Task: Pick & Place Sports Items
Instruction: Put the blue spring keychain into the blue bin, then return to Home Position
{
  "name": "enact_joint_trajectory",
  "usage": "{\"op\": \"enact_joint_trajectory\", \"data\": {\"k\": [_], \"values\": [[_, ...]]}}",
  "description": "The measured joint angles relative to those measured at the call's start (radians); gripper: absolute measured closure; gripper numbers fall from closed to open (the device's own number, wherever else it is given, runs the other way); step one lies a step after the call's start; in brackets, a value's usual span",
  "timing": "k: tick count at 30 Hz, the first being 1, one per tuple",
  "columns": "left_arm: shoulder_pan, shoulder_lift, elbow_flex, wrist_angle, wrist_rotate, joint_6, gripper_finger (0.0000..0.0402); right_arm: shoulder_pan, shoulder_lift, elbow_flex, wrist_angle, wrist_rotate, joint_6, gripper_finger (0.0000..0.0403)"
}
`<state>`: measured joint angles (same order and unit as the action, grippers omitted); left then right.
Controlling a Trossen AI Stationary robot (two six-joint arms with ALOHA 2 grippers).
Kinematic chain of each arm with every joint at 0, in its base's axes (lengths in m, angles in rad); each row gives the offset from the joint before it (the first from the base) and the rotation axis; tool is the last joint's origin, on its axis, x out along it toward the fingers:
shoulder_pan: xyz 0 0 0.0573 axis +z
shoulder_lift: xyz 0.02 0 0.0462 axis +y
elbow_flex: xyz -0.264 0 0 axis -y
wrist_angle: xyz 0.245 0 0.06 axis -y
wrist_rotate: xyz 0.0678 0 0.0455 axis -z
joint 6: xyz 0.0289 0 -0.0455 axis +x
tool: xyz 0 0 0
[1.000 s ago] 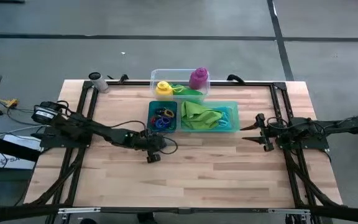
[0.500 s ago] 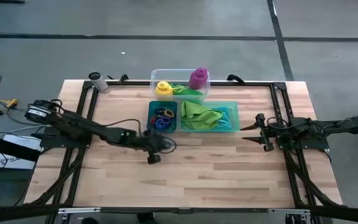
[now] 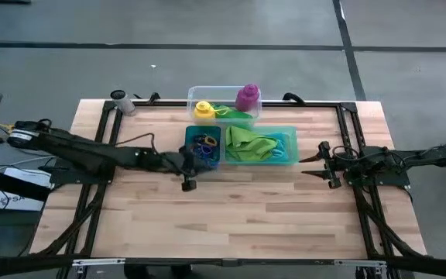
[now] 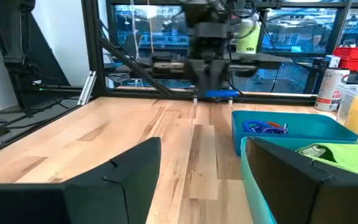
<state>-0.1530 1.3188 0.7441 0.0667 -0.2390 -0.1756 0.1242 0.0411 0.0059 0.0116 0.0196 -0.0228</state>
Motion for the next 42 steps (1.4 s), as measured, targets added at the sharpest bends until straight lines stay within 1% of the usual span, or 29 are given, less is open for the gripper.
{"op": "enact_joint_trajectory", "data": {"k": [5, 14, 17, 22, 26, 31, 34, 37, 39, 42], "values": [[0.097, -0.009, 0.000, -0.006, -0.001, 0.066, 0.0401, 0.000, 0.000, 0.000, 0.000, 0.000, 0.000, 0.0214], [0.288, 0.001, 0.002, -0.044, -0.001, 0.131, 0.0398, 0.000, 0.000, 0.000, 0.000, 0.000, 0.000, 0.0214], [0.335, 0.001, 0.002, -0.044, -0.001, 0.165, 0.0374, 0.000, 0.000, 0.000, 0.000, 0.000, 0.000, 0.0214], [0.388, 0.004, 0.002, -0.044, -0.001, 0.179, 0.0308, 0.000, 0.000, 0.000, 0.000, 0.000, 0.000, 0.0214], [0.407, 0.004, 0.002, -0.039, -0.001, 0.183, 0.0267, 0.000, 0.000, 0.000, 0.000, 0.000, 0.000, 0.0214], [0.431, 0.001, 0.002, 0.027, 0.000, 0.247, 0.0240, 0.000, 0.000, 0.000, 0.000, 0.000, 0.000, 0.0214], [0.439, -0.007, 0.002, 0.116, 0.002, 0.250, 0.0233, 0.000, 0.000, 0.000, 0.000, 0.000, 0.000, 0.0214], [0.439, -0.016, 0.002, 0.205, 0.051, 0.250, 0.0232, 0.000, 0.000, 0.000, 0.000, 0.000, 0.000, 0.0214], [0.439, -0.023, 0.002, 0.252, 0.120, 0.249, 0.0232, 0.000, 0.000, 0.000, 0.000, 0.000, 0.000, 0.0214], [0.439, -0.027, 0.002, 0.322, 0.260, 0.224, 0.0235, 0.000, 0.000, 0.000, 0.000, 0.000, 0.000, 0.0214]]}}
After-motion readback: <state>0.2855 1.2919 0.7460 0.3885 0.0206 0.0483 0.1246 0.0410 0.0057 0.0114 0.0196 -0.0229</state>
